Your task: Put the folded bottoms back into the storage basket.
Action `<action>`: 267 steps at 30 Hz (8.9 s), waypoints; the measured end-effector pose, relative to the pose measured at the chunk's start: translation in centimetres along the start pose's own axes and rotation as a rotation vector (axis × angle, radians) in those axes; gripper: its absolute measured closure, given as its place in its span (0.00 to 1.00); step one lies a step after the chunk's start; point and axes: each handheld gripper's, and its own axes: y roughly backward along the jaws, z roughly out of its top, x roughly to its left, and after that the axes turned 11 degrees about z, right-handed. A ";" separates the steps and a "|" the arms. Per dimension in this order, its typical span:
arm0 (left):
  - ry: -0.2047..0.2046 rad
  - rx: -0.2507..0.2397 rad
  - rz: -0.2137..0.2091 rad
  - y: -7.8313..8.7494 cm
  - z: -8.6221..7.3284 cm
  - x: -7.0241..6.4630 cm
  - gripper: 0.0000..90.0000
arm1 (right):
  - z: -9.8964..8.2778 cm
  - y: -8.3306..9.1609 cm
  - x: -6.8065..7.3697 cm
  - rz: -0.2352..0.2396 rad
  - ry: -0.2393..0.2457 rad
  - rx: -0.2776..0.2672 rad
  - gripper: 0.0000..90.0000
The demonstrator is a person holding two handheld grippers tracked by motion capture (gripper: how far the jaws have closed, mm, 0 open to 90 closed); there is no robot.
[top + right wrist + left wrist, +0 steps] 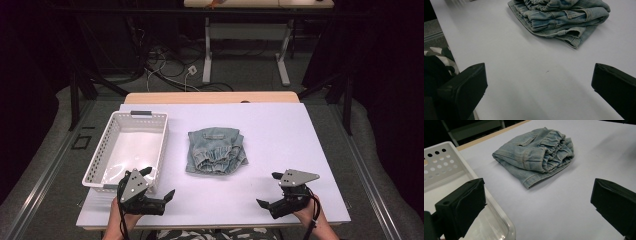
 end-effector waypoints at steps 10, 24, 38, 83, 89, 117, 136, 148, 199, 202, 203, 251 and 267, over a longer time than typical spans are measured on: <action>-0.015 0.001 -0.007 0.1 0.4 -0.5 0.00 | 0.0 -0.1 0.1 -0.001 0.006 0.011 0.00; 0.015 0.017 -0.021 -0.6 1.3 -0.9 0.00 | 0.0 -0.3 0.1 -0.004 0.008 0.020 0.00; 0.034 0.055 -0.060 -2.6 2.3 -2.5 0.00 | -0.1 -0.3 0.0 -0.005 0.000 0.019 0.00; 0.075 0.121 -0.066 -9.9 5.8 -4.1 0.00 | 0.0 -0.8 0.2 0.001 0.017 0.045 0.00; 0.086 0.132 -0.052 -10.9 6.1 -3.8 0.00 | 0.0 -0.8 0.2 0.004 0.018 0.046 0.00; 0.211 0.234 -0.006 -16.5 7.3 -0.8 0.03 | 0.1 -0.9 0.4 0.009 0.024 0.049 0.00; 0.283 0.317 0.072 -19.7 5.7 0.6 0.06 | 0.1 -1.2 0.5 0.031 0.028 0.066 0.00; 0.296 0.432 0.050 -22.0 4.5 0.8 0.06 | 0.0 -1.2 0.6 0.038 0.029 0.078 0.00; 0.468 0.319 -0.178 -20.5 4.4 1.5 0.76 | 0.1 -1.4 0.8 0.048 0.051 0.098 0.00; 0.469 0.305 -0.182 -20.3 4.6 1.5 0.76 | 0.1 -1.4 0.7 0.047 0.050 0.099 0.00; 0.468 0.303 -0.182 -20.2 4.7 1.4 0.76 | 0.1 -1.4 0.7 0.048 0.050 0.099 0.00; 0.340 0.230 -0.213 -17.8 7.9 0.2 0.78 | 0.0 -1.4 0.8 0.046 0.056 0.103 0.00; 0.287 0.205 -0.194 -16.8 9.0 -0.5 0.78 | 0.0 -1.4 0.9 0.042 0.054 0.108 0.00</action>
